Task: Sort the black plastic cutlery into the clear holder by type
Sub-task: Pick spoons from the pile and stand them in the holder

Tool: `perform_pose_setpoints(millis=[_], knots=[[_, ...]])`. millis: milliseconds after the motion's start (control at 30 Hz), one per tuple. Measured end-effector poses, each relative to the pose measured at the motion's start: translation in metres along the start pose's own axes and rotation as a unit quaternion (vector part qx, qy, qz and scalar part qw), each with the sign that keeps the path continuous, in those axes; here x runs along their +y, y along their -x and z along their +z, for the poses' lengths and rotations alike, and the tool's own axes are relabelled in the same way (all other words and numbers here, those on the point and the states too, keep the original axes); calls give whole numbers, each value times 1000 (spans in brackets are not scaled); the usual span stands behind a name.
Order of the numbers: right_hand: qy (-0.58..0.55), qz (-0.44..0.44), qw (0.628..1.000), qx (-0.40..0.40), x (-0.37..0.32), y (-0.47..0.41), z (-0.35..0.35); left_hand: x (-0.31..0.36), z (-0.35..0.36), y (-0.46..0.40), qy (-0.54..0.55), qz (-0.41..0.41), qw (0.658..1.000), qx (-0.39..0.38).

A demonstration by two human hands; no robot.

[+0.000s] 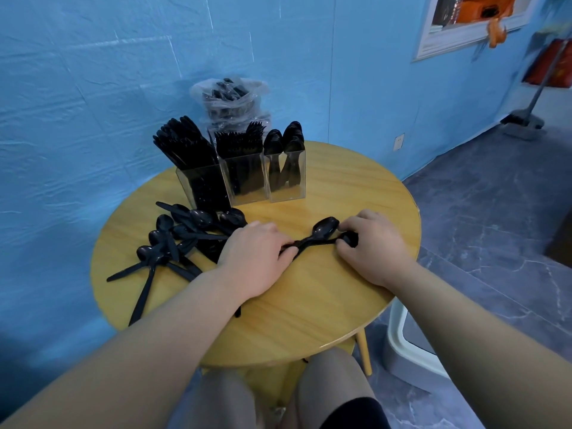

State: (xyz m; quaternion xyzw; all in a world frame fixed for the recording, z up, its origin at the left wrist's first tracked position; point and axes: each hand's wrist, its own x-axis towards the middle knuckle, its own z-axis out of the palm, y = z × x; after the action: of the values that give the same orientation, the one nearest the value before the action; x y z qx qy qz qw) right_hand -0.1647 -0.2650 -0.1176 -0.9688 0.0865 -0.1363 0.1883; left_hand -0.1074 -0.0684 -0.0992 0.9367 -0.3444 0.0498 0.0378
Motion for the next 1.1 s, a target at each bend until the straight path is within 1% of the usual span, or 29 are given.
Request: perform_pose_setpoints(millis=[233, 367, 500, 633, 767, 833, 867, 933, 1000, 1033, 1100], knots=[[-39, -9, 999, -2, 1, 1, -2, 7, 0, 6, 5, -13, 1000, 0], [-51, -11, 999, 12, 0, 2, -3, 8, 2, 4, 43, -43, 998, 22], [-65, -4, 997, 29, -2, 5, -6, 10, 5, 3, 36, -54, 997, 46], [-53, -16, 998, 1, -4, 7, -8, 12, 1, 4, 35, -69, 994, 71], [-34, -21, 999, -12, -1, 5, -7, 8, -8, 4, 45, -98, 991, 74], [-28, -12, 999, 14, 1, 4, -3, 4, -11, 5, 56, -108, 990, 68], [-28, -5, 999, 43, 3, 4, -1, 2, -12, 5, 59, -110, 990, 66], [-51, 11, 991, 126, 6, 5, 3, -2, -14, 7, 65, -113, 990, 62], [-99, 14, 975, 198, 9, 6, 2, -4, -16, 8, 76, -117, 988, 61], [-119, 3, 968, 221, 9, 7, -1, -4, -17, 9, 81, -118, 988, 60], [-139, -32, 963, 230, 7, 9, -8, -5, -19, 11, 86, -118, 987, 61]])
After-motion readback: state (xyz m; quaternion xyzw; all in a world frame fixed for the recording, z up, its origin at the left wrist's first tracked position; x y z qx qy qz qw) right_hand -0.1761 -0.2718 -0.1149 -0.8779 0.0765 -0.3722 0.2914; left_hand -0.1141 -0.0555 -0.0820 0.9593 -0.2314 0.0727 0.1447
